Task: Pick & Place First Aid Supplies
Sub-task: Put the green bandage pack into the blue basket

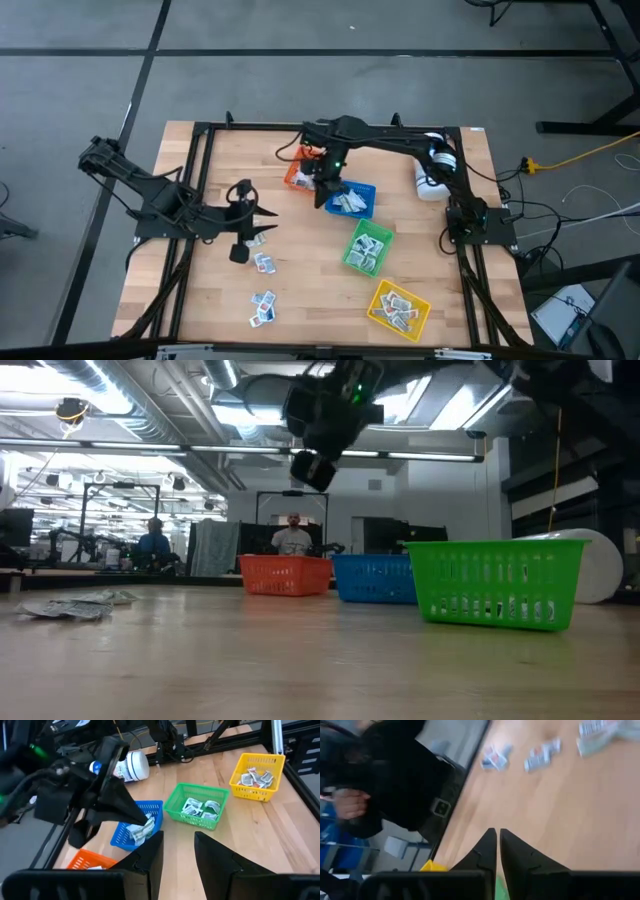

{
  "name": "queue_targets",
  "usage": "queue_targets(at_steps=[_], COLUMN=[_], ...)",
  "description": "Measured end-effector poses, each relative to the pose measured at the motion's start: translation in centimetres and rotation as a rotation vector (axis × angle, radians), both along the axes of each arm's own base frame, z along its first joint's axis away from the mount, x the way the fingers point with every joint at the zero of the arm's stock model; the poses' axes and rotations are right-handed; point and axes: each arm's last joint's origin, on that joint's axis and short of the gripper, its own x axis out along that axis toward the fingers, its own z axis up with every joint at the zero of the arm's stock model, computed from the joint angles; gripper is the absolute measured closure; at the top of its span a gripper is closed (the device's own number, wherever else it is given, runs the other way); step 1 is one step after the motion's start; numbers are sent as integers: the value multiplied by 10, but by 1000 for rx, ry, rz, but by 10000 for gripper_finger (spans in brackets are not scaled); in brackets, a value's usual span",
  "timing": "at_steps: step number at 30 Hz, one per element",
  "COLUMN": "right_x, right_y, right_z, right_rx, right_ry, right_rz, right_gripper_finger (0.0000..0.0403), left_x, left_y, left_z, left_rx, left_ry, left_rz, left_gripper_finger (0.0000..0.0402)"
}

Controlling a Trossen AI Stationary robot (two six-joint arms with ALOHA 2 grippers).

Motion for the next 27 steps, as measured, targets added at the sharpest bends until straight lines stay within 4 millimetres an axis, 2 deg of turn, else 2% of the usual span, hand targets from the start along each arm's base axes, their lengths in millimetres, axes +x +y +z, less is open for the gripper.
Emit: queue_targets(at_steps=[5,10,14,18,24,27], right_x=[-8,-34,-76,-129,-201,-229], right_y=[23,48,73,97,123,132], right_z=[7,39,52,63,51,33], right_rx=[-111,-270,-386,-420,-367,-345], right_ry=[178,268,303,178,-30,-91], right_rz=[-42,-138,-254,-419,-660,-696], right_gripper_finger=[377,377,377,377,377,377], left_x=[-2,-4,-4,-4,-3,-3], left_y=[-5,-6,-5,-5,-6,-6], left_z=[0,1,1,1,3,3], left_rx=[-2,21,32,30,-20,-54], left_ry=[-2,-15,-21,-27,-52,-62], left_rz=[-22,6,25,28,47,61], left_gripper_finger=[297,297,297,297,297,297])
